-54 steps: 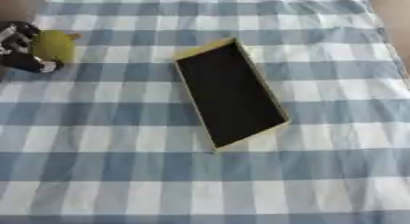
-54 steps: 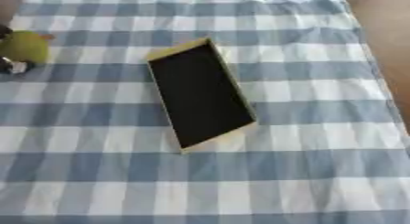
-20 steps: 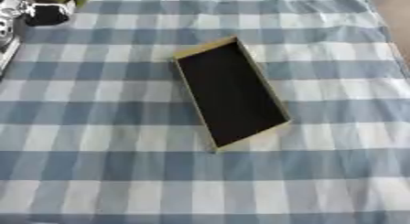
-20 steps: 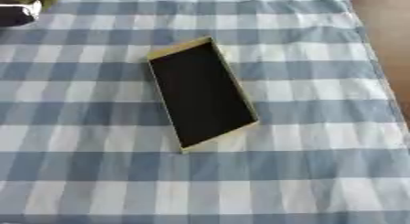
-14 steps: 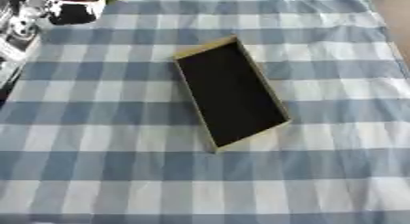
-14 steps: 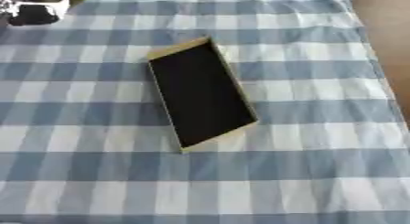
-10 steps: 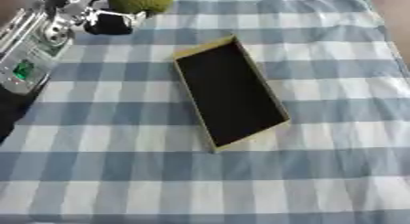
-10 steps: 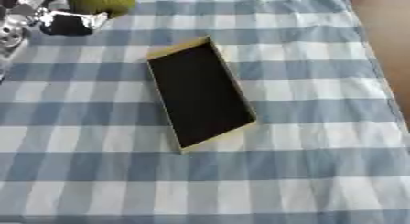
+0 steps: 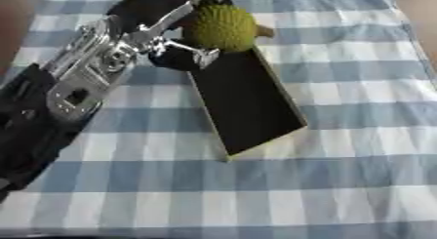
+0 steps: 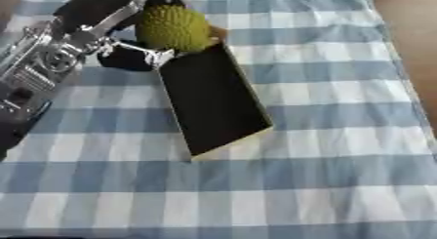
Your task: Pick up objects on the table and place them in the box.
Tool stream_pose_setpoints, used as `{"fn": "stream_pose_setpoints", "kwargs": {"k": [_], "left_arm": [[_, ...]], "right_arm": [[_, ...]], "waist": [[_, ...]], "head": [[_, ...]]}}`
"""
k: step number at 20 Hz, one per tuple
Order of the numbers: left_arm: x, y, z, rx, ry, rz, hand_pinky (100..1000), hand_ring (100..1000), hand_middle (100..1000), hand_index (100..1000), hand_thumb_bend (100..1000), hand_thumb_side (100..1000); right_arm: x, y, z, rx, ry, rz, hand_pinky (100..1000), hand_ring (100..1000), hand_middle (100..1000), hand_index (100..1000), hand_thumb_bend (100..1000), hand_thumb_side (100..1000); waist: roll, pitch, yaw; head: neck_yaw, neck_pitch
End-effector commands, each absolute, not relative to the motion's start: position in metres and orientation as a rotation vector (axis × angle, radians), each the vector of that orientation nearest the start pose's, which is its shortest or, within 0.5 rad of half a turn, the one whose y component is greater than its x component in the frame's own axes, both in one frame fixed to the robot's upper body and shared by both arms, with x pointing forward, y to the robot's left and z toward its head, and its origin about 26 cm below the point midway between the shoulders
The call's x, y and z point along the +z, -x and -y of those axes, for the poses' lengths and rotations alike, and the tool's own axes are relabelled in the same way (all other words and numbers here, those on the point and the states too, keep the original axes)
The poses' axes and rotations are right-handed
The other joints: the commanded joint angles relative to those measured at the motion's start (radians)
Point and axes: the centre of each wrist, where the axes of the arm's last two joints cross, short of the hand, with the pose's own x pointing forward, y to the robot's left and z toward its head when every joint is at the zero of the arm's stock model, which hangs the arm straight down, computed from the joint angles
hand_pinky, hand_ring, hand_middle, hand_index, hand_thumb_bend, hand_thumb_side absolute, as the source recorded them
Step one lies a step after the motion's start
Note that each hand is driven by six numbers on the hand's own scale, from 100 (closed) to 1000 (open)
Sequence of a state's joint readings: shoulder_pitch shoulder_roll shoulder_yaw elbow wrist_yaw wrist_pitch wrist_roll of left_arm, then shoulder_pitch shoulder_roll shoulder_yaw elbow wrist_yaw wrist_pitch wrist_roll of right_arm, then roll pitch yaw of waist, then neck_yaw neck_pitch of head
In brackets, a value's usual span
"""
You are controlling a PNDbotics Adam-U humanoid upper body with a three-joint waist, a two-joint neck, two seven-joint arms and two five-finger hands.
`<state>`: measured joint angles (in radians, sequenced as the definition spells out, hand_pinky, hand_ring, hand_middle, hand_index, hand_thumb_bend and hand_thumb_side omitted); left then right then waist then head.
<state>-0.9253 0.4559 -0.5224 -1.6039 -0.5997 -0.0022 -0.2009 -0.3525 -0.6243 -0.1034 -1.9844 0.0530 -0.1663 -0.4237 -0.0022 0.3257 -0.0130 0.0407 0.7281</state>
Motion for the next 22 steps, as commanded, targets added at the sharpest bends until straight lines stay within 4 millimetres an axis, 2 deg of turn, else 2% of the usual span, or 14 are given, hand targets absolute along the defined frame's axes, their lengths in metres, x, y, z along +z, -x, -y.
{"fn": "stream_pose_setpoints", "kwargs": {"k": [1,8,15,16,18,19,20,21,22], "left_arm": [[0.265,-0.378,-0.117,2.111,0.883,-2.716,473,504,492,675,166,100],[0.244,-0.391,-0.105,2.255,0.861,-2.689,481,510,499,682,195,100],[0.216,-0.401,-0.11,2.365,0.884,-2.683,534,551,540,724,252,100],[0.213,-0.402,-0.111,2.374,0.883,-2.681,569,589,580,759,290,100],[0.212,-0.402,-0.113,2.378,0.876,-2.676,683,718,718,855,385,100],[0.212,-0.402,-0.114,2.37,0.874,-2.677,708,745,746,868,398,118],[0.214,-0.402,-0.115,2.351,0.879,-2.684,752,791,796,898,437,189],[0.216,-0.402,-0.116,2.325,0.888,-2.696,759,800,806,905,449,228],[0.218,-0.402,-0.117,2.293,0.904,-2.71,779,825,841,925,485,333]], "right_arm": [[0.268,-0.294,0.318,-0.208,-0.904,-3.442,797,661,649,694,100,606],[0.268,-0.294,0.317,-0.203,-0.898,-3.445,797,662,649,694,100,606],[0.267,-0.294,0.318,-0.18,-0.901,-3.447,798,662,649,694,100,607],[0.267,-0.294,0.318,-0.177,-0.903,-3.448,798,662,649,694,100,608],[0.267,-0.294,0.318,-0.178,-0.904,-3.448,798,662,649,694,100,607],[0.267,-0.294,0.318,-0.178,-0.903,-3.447,798,662,649,694,100,606],[0.267,-0.294,0.318,-0.178,-0.903,-3.447,798,662,649,695,100,606],[0.267,-0.294,0.318,-0.179,-0.903,-3.447,798,662,649,695,100,606],[0.267,-0.294,0.318,-0.179,-0.903,-3.447,798,663,649,695,100,606]], "waist": [[-0.003,-0.02,-0.002],[-0.005,-0.018,-0.005],[-0.006,-0.017,-0.007],[-0.006,-0.017,-0.006],[-0.006,-0.017,-0.005],[-0.006,-0.018,-0.004],[-0.007,-0.018,-0.003],[-0.007,-0.019,-0.002],[-0.008,-0.019,-0.001]], "head": [[0.003,0.001],[0.006,0.0],[0.002,-0.002],[0.002,-0.003],[0.0,-0.002],[-0.001,-0.002],[-0.001,-0.003],[-0.001,-0.004],[-0.001,-0.005]]}}
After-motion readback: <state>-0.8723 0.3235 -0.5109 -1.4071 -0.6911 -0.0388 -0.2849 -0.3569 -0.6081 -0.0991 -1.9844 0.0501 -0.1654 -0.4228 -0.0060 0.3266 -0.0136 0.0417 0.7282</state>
